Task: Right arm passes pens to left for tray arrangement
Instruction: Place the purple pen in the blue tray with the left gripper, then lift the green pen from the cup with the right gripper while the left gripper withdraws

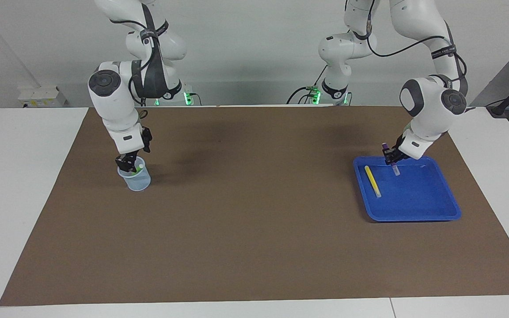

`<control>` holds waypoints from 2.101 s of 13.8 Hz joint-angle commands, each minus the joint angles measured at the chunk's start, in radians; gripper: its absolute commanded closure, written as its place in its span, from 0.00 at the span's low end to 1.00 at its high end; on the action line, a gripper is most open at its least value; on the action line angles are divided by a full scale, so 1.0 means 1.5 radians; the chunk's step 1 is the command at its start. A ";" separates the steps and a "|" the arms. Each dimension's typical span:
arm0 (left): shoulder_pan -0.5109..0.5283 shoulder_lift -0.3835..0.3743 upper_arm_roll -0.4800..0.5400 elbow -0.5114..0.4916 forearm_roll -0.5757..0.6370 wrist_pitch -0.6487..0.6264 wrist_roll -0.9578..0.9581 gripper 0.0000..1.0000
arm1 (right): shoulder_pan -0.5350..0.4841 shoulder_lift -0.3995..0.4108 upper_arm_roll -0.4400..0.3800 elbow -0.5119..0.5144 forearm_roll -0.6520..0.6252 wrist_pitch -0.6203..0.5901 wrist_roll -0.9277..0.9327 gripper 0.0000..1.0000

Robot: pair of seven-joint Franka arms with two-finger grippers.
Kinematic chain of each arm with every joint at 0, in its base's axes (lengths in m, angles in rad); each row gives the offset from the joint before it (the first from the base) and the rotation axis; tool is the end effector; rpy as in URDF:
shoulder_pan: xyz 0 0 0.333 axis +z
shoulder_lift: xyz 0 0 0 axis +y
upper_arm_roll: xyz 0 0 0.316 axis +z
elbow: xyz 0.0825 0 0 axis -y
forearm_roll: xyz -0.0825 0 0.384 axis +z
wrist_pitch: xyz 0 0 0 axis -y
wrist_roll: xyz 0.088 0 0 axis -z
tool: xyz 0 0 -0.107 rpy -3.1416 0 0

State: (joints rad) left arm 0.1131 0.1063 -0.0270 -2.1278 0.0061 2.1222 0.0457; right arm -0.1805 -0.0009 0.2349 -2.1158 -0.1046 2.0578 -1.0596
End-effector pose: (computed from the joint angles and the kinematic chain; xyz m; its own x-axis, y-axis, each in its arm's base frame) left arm 0.5424 0.0472 0.3509 0.9931 0.0365 -0.1116 0.0371 -0.9993 0.0032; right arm 0.5349 0.0236 0.4093 0.3915 0.9139 -0.1071 0.9188 -0.3946 -0.0079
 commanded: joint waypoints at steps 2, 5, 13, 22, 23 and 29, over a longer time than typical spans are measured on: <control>0.007 0.079 -0.003 0.051 0.017 0.041 0.006 1.00 | -0.009 -0.007 0.006 -0.022 -0.012 0.019 0.027 0.20; 0.020 0.104 -0.003 0.053 0.018 0.081 0.006 1.00 | -0.007 -0.007 0.006 -0.028 -0.012 0.028 0.032 0.23; 0.018 0.137 -0.003 0.052 0.018 0.129 0.006 1.00 | -0.019 0.004 0.006 -0.048 -0.012 0.061 0.026 0.39; 0.007 0.136 -0.008 0.063 0.009 0.121 -0.074 0.00 | -0.028 0.014 0.005 -0.048 -0.012 0.070 0.020 0.78; 0.001 0.133 -0.009 0.065 0.009 0.121 -0.104 0.00 | -0.028 0.014 0.005 -0.047 -0.012 0.069 0.018 0.90; -0.013 0.107 -0.013 0.153 0.007 -0.039 -0.126 0.00 | -0.021 0.040 0.005 0.040 -0.024 0.032 -0.011 1.00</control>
State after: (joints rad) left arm 0.0985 0.2864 -0.0495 -1.9415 0.0143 2.1474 -0.1301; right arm -0.2041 0.0202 0.2327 -2.1466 -0.1072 2.1465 -1.0461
